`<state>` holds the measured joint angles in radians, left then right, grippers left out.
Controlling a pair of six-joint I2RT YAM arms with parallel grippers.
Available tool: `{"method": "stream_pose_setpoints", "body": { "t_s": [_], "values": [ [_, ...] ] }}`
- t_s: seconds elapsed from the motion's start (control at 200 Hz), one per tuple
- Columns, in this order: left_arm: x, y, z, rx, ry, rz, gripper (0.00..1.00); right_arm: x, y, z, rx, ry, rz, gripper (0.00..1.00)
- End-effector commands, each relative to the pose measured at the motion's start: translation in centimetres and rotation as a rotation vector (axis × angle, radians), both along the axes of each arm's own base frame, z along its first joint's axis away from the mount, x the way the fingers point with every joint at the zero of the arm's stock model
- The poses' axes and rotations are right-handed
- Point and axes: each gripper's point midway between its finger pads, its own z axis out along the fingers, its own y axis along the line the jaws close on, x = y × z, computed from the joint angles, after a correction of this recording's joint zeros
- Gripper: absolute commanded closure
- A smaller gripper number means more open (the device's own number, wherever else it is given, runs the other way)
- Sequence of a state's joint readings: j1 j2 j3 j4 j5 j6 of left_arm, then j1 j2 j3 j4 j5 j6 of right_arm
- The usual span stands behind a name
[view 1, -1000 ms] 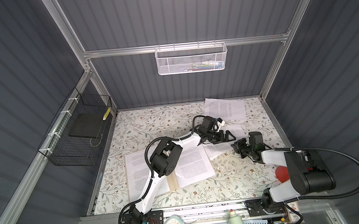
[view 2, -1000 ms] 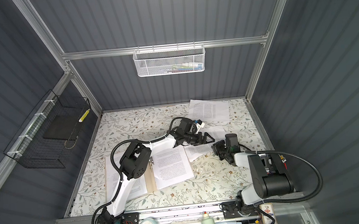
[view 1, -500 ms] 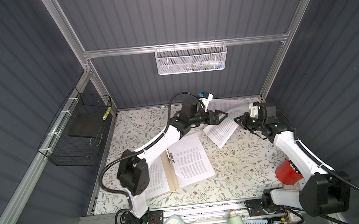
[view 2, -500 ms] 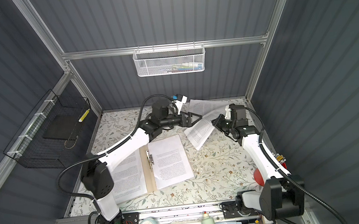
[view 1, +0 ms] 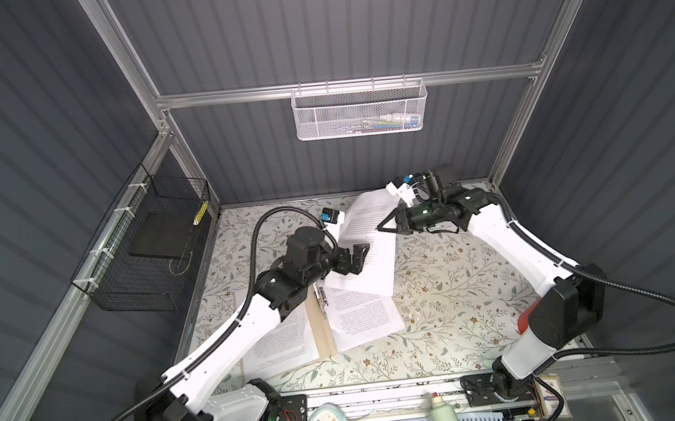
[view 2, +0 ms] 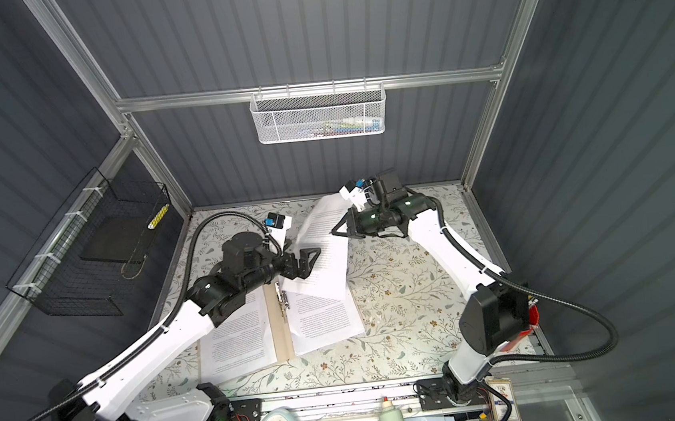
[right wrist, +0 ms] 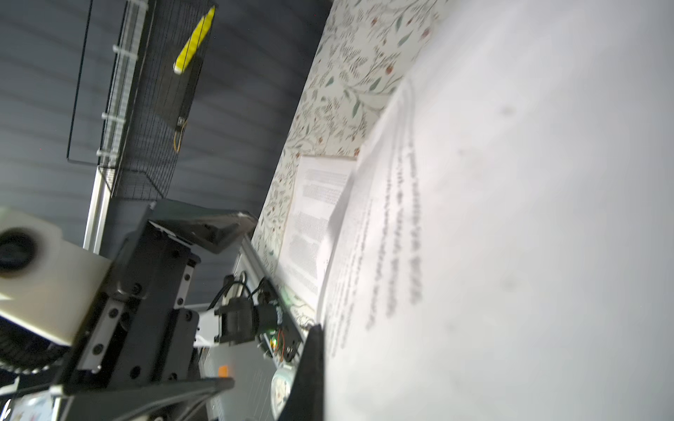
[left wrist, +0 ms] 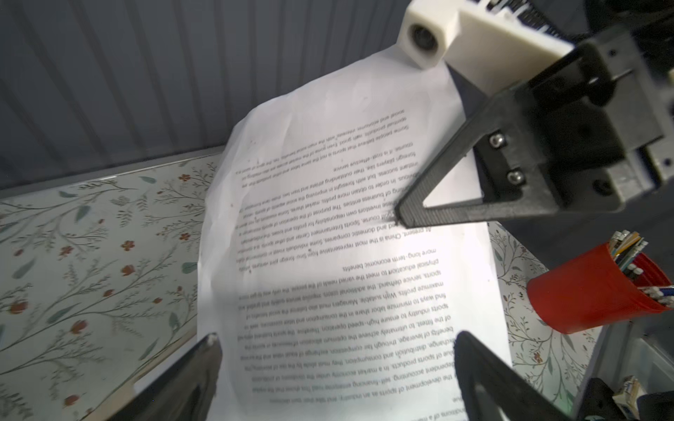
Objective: Put the files into the folder
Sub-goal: 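Lift the sheet with both grippers and carry it over the open folder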
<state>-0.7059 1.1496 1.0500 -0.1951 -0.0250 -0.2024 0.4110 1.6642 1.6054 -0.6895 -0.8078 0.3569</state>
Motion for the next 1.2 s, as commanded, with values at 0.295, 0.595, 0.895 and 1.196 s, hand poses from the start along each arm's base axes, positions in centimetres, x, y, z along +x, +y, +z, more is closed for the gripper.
{"method": "stream_pose_setpoints", "body": {
  "t_s": [0.295,0.595,0.895,1.196],
  "values": [
    [-1.4,4.2,-2.5,0.203,-0.021,0.072,0.0,-1.6,-1.6,-15.3,-0.281,0.261,0.231,0.92],
    [-2.2,4.3,-4.3,0.236,0.02,0.038,0.0,0.1,-1.2,-18.3,-0.315,0.281,0.283,0.88],
    [-2.3,3.8,-5.5,0.244,0.042,0.012,0.0,-1.2,0.6,-19.0,-0.273,0.315,0.35,0.86],
    [-2.5,3.5,-5.9,0.246,0.056,-0.007,0.0,-2.1,1.9,-20.3,-0.245,0.34,0.386,0.84]
  ]
}}
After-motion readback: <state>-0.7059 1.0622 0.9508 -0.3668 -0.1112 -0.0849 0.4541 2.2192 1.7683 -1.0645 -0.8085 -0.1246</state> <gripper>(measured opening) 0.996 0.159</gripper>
